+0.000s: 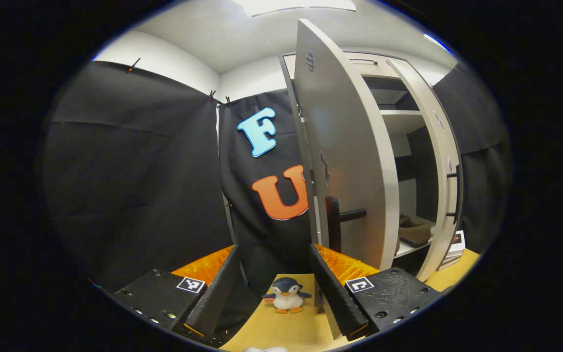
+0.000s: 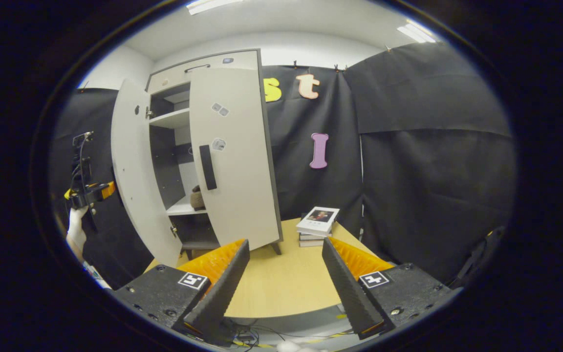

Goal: Grab one shoe with the right hand and put it into the shoe cabinet, grab the other shoe with the left hand and put it into the shoe cabinet; then close the right door with the right hand and the left door with the left hand.

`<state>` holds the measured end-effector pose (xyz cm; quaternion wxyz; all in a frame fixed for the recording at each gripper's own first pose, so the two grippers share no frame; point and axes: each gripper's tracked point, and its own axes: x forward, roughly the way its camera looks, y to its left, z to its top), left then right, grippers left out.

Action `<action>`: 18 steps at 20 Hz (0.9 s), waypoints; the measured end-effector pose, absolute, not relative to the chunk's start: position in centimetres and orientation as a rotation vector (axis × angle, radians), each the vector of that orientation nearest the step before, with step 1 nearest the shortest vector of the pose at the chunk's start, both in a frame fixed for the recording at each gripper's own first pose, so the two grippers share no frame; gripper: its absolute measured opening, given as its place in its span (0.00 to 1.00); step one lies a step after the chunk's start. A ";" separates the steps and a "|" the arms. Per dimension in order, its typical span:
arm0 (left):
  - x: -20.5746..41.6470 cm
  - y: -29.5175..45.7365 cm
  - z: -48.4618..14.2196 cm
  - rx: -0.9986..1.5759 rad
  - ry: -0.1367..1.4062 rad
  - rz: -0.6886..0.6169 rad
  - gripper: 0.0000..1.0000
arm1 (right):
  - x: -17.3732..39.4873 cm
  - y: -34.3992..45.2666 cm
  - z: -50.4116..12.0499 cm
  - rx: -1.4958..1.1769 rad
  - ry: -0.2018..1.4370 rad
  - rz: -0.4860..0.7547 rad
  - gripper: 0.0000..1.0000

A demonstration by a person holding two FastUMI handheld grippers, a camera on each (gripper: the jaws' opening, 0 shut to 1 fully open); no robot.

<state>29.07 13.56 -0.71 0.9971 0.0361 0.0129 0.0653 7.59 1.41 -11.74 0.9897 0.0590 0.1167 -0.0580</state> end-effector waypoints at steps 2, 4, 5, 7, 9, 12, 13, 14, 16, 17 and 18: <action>29.0 12.6 -0.7 0.067 0.028 0.123 0.89 | 7.4 1.7 -11.5 0.117 0.233 -0.100 0.98; 29.1 11.1 -0.6 0.055 0.032 0.111 0.89 | 7.4 1.7 -11.0 0.111 0.225 -0.087 0.98; 29.1 10.3 -0.5 0.049 0.034 0.103 0.89 | 7.3 1.5 -10.7 0.106 0.222 -0.084 0.98; 29.4 8.6 -0.5 0.041 0.037 0.082 0.89 | 7.6 1.2 -10.2 0.097 0.215 -0.082 0.98; 30.0 6.5 -0.2 0.037 0.037 0.052 0.89 | 7.6 0.9 -9.9 0.094 0.210 -0.079 0.98; 31.0 3.1 0.2 0.022 0.037 0.005 1.00 | 7.5 0.3 -9.6 0.085 0.206 -0.087 0.98; 31.1 2.3 0.5 0.021 0.034 -0.003 1.00 | 7.4 0.2 -9.5 0.087 0.205 -0.090 0.96; 31.1 1.8 0.5 0.022 0.032 -0.009 0.97 | 7.2 0.1 -9.4 0.089 0.204 -0.092 0.98; 30.6 1.1 0.6 0.020 0.034 -0.018 0.96 | 7.0 0.0 -9.1 0.092 0.200 -0.098 0.98; 30.3 0.9 0.4 0.019 0.039 -0.022 0.96 | 6.9 0.0 -8.9 0.092 0.198 -0.100 0.98; 29.9 0.8 0.4 0.020 0.041 -0.025 0.96 | 6.9 0.2 -8.8 0.091 0.196 -0.101 0.98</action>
